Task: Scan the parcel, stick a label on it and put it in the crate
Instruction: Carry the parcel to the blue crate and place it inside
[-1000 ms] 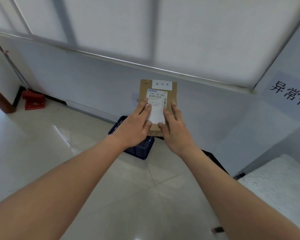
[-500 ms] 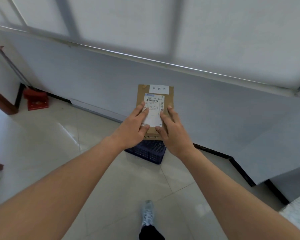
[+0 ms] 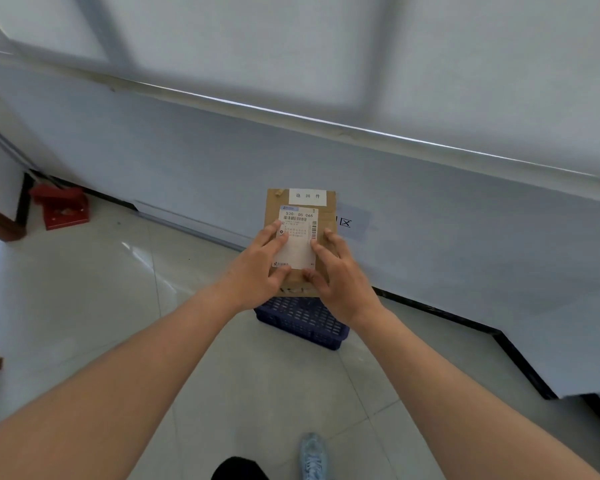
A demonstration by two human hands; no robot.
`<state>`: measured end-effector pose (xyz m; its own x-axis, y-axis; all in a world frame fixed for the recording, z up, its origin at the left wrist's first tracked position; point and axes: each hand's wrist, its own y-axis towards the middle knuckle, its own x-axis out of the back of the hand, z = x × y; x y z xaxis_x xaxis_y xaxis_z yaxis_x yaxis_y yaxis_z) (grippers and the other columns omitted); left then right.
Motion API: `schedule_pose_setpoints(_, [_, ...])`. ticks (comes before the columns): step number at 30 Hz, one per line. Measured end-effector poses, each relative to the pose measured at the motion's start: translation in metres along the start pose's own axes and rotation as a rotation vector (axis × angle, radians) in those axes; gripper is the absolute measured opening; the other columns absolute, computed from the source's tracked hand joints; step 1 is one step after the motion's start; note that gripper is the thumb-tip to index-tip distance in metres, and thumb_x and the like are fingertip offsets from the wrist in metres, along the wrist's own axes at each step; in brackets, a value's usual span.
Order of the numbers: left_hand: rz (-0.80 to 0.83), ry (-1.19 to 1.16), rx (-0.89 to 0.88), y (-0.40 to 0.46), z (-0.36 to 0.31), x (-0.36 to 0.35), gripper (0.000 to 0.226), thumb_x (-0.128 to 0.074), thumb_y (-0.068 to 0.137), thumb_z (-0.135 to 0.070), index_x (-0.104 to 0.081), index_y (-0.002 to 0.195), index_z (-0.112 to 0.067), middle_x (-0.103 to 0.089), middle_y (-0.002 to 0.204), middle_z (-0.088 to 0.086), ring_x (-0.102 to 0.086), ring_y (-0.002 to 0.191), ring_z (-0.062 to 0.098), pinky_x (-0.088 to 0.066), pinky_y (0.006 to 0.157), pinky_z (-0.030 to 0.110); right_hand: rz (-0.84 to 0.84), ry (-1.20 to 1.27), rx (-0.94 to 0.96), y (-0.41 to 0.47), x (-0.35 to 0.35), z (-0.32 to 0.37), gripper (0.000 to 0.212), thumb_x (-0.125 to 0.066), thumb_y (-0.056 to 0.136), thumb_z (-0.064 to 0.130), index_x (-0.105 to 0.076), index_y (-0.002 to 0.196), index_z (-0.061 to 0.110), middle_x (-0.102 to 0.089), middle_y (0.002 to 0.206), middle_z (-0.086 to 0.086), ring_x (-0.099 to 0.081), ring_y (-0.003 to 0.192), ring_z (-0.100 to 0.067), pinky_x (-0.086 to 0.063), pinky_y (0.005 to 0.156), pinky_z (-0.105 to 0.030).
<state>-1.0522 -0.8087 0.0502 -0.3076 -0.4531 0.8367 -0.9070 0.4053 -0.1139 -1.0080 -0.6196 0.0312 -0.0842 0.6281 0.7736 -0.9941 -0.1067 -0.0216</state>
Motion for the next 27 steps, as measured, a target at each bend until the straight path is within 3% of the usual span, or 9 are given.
schedule_pose_setpoints(12, [0.19, -0.024, 0.012, 0.106, 0.121, 0.004, 0.073, -0.062, 0.1, -0.028, -0.028, 0.16, -0.005, -0.01, 0.172, -0.001, -0.014, 0.158, 0.019, -0.02, 0.125, 0.034, 0.05, 0.089, -0.191, 0.116, -0.08, -0.008, 0.06, -0.063, 0.102, 0.032, -0.044, 0.157, 0.015, -0.018, 0.171, -0.004, -0.03, 0.153, -0.025, -0.037, 0.121, -0.039])
schedule_pose_setpoints(16, [0.299, -0.016, -0.022, 0.148, 0.173, 0.002, 0.074, -0.061, 0.1, -0.034, -0.027, 0.161, -0.01, -0.007, 0.172, -0.007, -0.017, 0.157, 0.017, -0.025, 0.124, 0.036, 0.019, 0.131, -0.303, 0.153, -0.12, -0.009, 0.058, -0.064, 0.102, 0.035, -0.047, 0.155, 0.019, -0.02, 0.17, 0.001, -0.031, 0.151, -0.02, -0.038, 0.114, -0.031])
schedule_pose_setpoints(20, [0.4, -0.034, -0.063, 0.185, 0.22, -0.013, 0.074, -0.061, 0.1, -0.033, -0.027, 0.161, -0.009, -0.008, 0.172, -0.005, -0.015, 0.157, 0.016, -0.02, 0.125, 0.031, -0.024, 0.165, -0.398, 0.182, -0.165, -0.02, 0.057, -0.068, 0.099, 0.035, -0.052, 0.151, 0.02, -0.026, 0.167, 0.001, -0.033, 0.149, -0.017, -0.031, 0.11, -0.023])
schedule_pose_setpoints(27, [0.468, -0.115, -0.026, 0.233, 0.298, -0.08, 0.077, -0.068, 0.096, -0.023, -0.029, 0.16, -0.007, -0.012, 0.172, 0.001, -0.013, 0.158, 0.015, -0.01, 0.115, 0.014, -0.024, 0.256, -0.482, 0.221, -0.249, -0.068, 0.059, -0.072, 0.096, 0.025, -0.053, 0.151, 0.014, -0.028, 0.166, -0.003, -0.028, 0.153, -0.018, -0.034, 0.123, -0.037])
